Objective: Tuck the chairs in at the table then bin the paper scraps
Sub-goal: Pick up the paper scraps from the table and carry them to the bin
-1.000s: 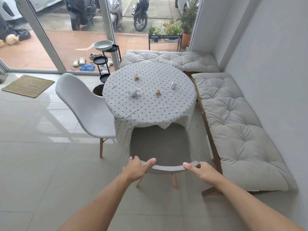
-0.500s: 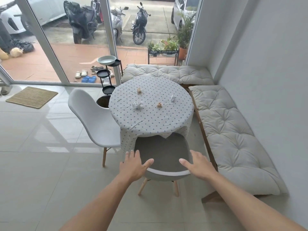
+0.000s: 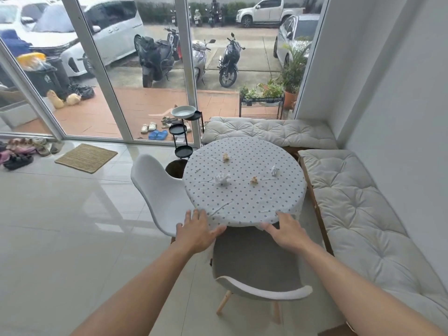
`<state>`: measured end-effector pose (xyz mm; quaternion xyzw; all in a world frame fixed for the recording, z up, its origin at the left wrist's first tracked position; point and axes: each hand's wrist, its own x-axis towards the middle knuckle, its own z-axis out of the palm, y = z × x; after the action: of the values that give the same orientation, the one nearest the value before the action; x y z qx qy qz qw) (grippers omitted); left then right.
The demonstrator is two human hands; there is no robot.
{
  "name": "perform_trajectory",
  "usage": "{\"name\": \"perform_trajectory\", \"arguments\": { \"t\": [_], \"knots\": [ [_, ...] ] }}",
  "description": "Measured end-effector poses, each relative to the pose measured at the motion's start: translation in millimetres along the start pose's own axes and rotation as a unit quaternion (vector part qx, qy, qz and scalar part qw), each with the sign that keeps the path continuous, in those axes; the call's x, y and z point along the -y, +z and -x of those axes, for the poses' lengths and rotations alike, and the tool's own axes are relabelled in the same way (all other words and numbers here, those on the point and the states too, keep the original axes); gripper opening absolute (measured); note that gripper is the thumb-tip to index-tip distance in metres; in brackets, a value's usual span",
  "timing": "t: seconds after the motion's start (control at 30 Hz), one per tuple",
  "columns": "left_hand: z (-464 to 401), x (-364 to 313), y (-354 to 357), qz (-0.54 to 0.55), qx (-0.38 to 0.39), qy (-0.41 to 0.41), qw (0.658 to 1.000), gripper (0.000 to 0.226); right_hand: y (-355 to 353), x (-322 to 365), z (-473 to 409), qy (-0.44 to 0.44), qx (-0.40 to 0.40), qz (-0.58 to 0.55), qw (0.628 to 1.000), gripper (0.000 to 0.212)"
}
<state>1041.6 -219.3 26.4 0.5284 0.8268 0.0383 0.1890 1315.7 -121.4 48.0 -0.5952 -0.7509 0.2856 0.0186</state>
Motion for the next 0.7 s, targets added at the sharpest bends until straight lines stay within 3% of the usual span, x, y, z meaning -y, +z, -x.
{"name": "perform_trajectory", "arguments": {
  "t": [0.4, 0.7],
  "knots": [
    [-136.2, -8.0, -47.9, -0.017, 0.026, -0.010, 0.999, 0.110, -28.5, 24.3, -137.9, 0.009, 0.031, -0.010, 0.999, 0.095],
    [-254.9, -12.2, -39.2, -0.019, 0.074, 0.024, 0.997, 0.104, -13.6, 27.6, -229.1, 0.052, 0.042, -0.021, 0.998, 0.092]
  ]
}}
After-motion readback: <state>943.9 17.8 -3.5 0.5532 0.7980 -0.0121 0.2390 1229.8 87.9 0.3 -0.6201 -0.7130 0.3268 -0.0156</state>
